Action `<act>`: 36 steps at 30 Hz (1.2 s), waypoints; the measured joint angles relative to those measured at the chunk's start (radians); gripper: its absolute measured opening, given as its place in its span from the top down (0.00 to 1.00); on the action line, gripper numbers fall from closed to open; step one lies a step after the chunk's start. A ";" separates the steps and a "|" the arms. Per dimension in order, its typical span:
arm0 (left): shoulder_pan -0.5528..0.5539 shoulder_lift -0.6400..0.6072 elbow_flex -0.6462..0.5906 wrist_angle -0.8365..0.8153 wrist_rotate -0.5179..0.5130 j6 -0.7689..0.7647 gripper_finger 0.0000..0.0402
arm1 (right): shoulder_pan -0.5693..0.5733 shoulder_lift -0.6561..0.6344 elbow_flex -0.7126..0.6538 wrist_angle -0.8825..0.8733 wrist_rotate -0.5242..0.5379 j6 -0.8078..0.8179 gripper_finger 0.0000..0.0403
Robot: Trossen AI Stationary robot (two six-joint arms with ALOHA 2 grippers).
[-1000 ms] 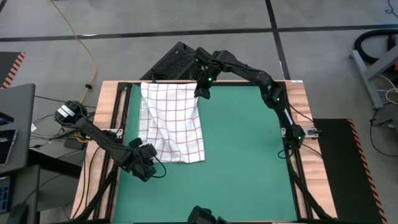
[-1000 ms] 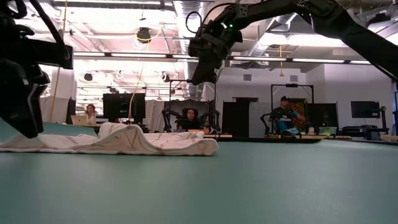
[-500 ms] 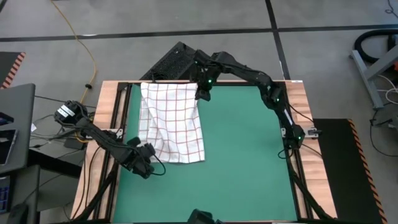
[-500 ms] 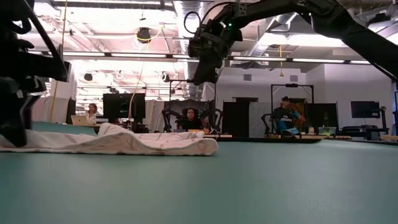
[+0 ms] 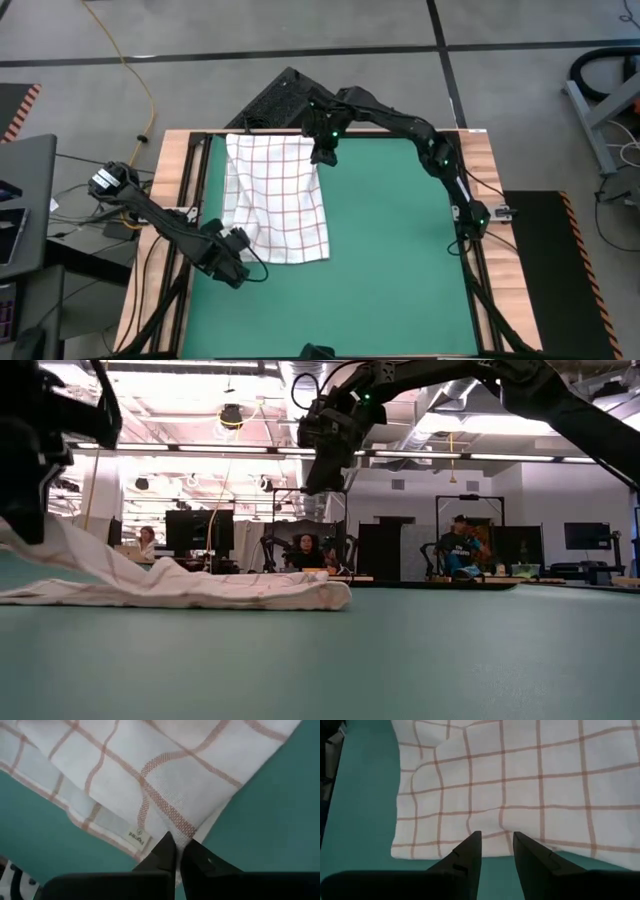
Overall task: Roll towel into tight, uniform cylinder
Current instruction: Roll the white towel
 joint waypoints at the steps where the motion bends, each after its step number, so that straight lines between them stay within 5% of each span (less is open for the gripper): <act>1: -0.002 0.000 0.007 -0.001 0.000 0.000 1.00 | 0.001 0.000 0.000 0.000 0.000 -0.002 0.66; 9: -0.026 0.000 0.012 -0.045 0.024 -0.072 1.00 | 0.002 0.000 0.000 0.005 -0.009 -0.004 0.66; 14: -0.035 0.000 0.012 -0.102 0.041 -0.110 1.00 | 0.016 0.000 -0.023 0.058 -0.110 -0.019 0.66; 29: -0.035 0.000 0.012 -0.104 0.096 -0.153 1.00 | 0.071 0.000 -0.477 0.454 -0.162 0.015 0.74; 36: -0.035 0.000 0.012 -0.105 0.175 -0.149 1.00 | 0.092 0.001 -0.578 0.583 -0.134 0.007 0.76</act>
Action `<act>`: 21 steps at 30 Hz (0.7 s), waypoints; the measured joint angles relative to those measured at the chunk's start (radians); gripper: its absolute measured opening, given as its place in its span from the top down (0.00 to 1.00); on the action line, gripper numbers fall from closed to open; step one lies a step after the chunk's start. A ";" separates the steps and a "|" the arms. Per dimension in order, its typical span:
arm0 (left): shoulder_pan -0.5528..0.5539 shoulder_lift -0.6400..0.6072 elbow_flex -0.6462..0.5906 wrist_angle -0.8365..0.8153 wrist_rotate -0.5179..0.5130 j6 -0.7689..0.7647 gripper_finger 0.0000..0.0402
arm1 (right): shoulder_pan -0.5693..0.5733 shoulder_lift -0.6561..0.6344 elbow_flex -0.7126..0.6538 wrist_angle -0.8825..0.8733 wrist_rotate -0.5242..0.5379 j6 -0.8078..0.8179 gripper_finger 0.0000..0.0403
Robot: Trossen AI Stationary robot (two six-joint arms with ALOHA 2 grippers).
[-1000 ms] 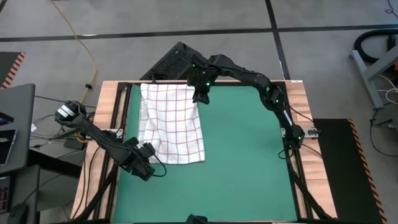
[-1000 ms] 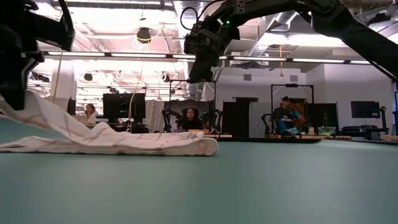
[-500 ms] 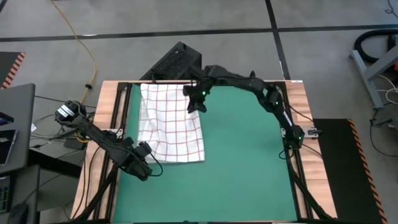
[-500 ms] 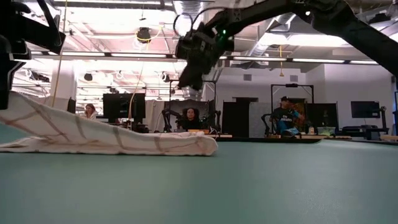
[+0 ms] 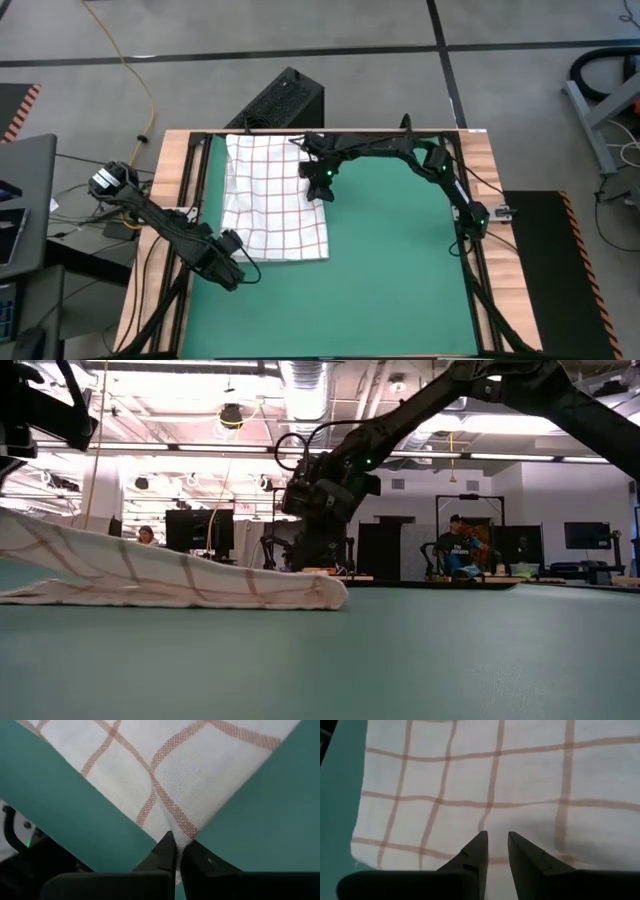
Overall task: Roll towel into tight, uniform cylinder
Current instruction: Roll the white towel
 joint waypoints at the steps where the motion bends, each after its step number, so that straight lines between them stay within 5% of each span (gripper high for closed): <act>1: 0.000 0.000 0.000 -0.002 0.016 0.001 1.00 | 0.003 0.000 -0.004 0.008 0.003 0.000 0.76; 6: 0.000 0.000 0.000 -0.006 0.041 -0.001 1.00 | 0.019 0.000 -0.046 0.051 0.052 -0.003 0.76; 15: 0.008 0.000 0.000 -0.002 -0.073 -0.050 1.00 | 0.018 -0.002 -0.044 0.013 0.068 -0.011 0.76; 21: 0.008 0.000 0.000 0.001 -0.071 -0.013 0.92 | 0.018 -0.002 -0.044 -0.017 0.079 -0.011 0.76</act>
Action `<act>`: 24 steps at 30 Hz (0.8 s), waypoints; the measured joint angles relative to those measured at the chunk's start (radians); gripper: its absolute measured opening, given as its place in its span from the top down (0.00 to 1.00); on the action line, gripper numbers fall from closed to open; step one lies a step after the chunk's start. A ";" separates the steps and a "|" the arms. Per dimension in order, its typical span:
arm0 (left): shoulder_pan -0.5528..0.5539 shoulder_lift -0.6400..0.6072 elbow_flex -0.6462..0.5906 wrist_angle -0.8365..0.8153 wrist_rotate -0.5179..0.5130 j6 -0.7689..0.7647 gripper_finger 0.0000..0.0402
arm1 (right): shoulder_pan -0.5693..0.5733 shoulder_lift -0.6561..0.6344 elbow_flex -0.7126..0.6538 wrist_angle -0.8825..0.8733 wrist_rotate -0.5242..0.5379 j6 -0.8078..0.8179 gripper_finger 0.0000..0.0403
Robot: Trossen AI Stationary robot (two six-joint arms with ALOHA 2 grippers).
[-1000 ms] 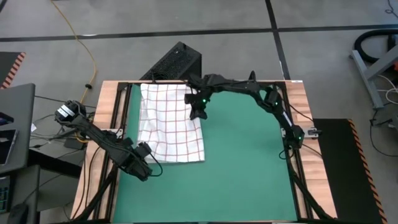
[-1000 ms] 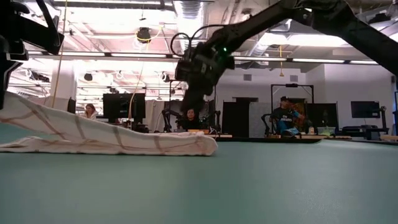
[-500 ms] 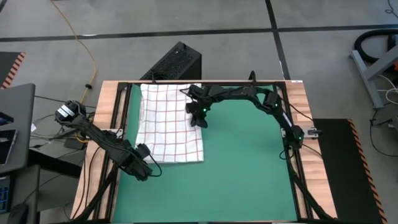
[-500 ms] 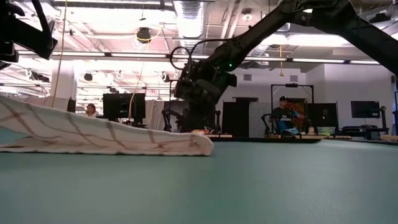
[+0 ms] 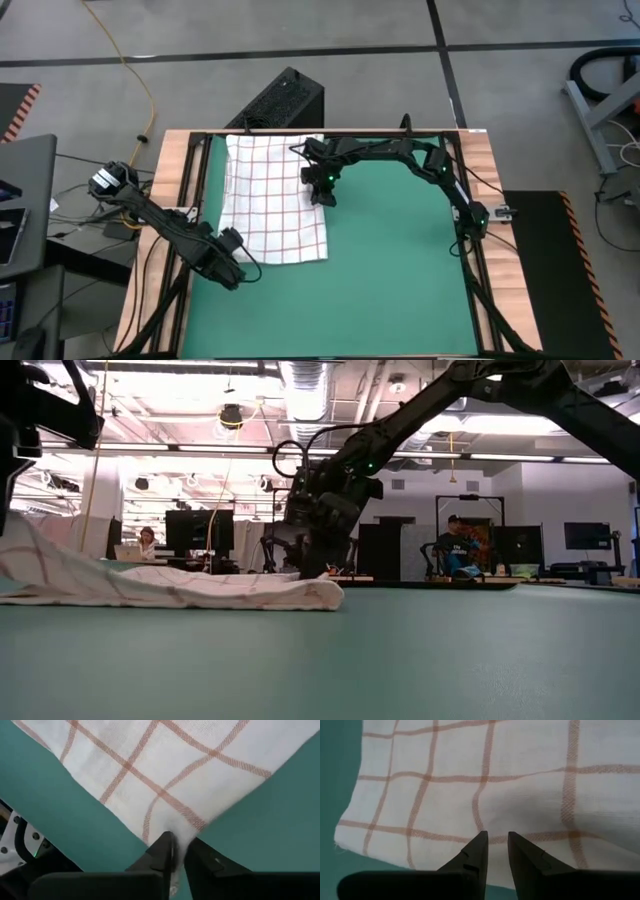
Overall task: Roll towel into tight, uniform cylinder
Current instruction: Roll the white towel
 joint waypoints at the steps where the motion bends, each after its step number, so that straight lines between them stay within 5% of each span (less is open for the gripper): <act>1: 0.000 0.000 0.000 0.000 0.000 0.000 0.89 | 0.000 0.000 0.000 -0.004 0.000 0.000 0.76; 7: 0.000 0.000 0.000 -0.003 0.049 0.003 0.76 | 0.000 0.000 0.000 -0.004 0.000 0.000 0.76; 13: -0.024 -0.029 -0.001 -0.076 0.039 -0.204 0.68 | 0.000 0.000 0.000 -0.004 0.000 -0.002 0.76; 24: -0.086 -0.234 -0.040 -0.057 -0.141 -0.642 0.67 | 0.000 0.000 0.000 -0.008 0.000 -0.016 0.76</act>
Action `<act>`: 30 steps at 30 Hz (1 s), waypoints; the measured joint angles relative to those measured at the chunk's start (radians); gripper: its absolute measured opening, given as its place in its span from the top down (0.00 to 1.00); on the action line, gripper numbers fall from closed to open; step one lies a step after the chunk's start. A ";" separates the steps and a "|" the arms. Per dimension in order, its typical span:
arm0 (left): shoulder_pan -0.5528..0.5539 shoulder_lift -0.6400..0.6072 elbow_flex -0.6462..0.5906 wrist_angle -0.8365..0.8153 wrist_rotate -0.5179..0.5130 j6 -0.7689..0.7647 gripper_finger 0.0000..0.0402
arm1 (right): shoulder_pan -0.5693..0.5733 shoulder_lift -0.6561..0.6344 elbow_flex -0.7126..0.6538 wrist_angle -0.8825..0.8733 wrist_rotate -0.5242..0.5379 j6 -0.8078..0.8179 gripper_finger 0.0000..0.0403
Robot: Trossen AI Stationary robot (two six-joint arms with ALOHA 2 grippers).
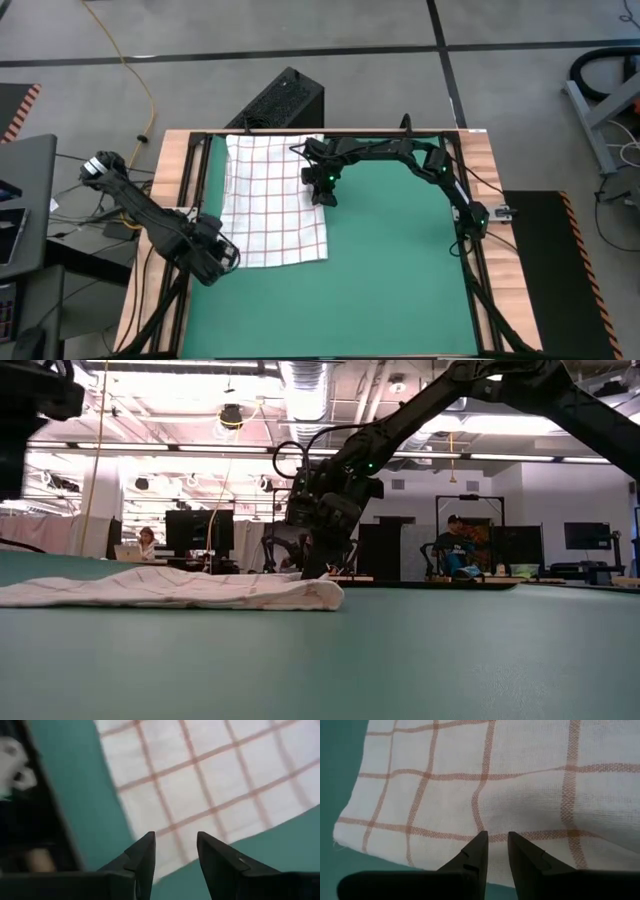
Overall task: Roll towel into tight, uniform cylinder
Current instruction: Roll the white towel
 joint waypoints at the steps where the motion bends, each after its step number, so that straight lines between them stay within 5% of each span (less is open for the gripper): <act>1: 0.000 -0.013 -0.023 0.036 -0.013 -0.035 0.67 | 0.000 0.000 0.000 0.000 0.000 0.000 0.76; 6: -0.001 -0.023 -0.173 0.179 -0.100 -0.262 0.67 | 0.000 0.000 0.000 -0.001 0.000 0.000 0.76; 14: 0.182 -0.065 -0.318 0.318 -0.167 -0.288 0.67 | 0.000 0.000 0.000 -0.019 -0.001 0.000 0.76; 26: 0.405 -0.200 -0.303 0.285 -0.210 -0.013 0.67 | -0.015 -0.015 0.001 -0.055 0.002 0.029 0.76; 30: 0.447 -0.198 -0.303 0.309 -0.222 0.057 0.67 | 0.028 -0.007 0.001 -0.081 0.177 -0.007 0.77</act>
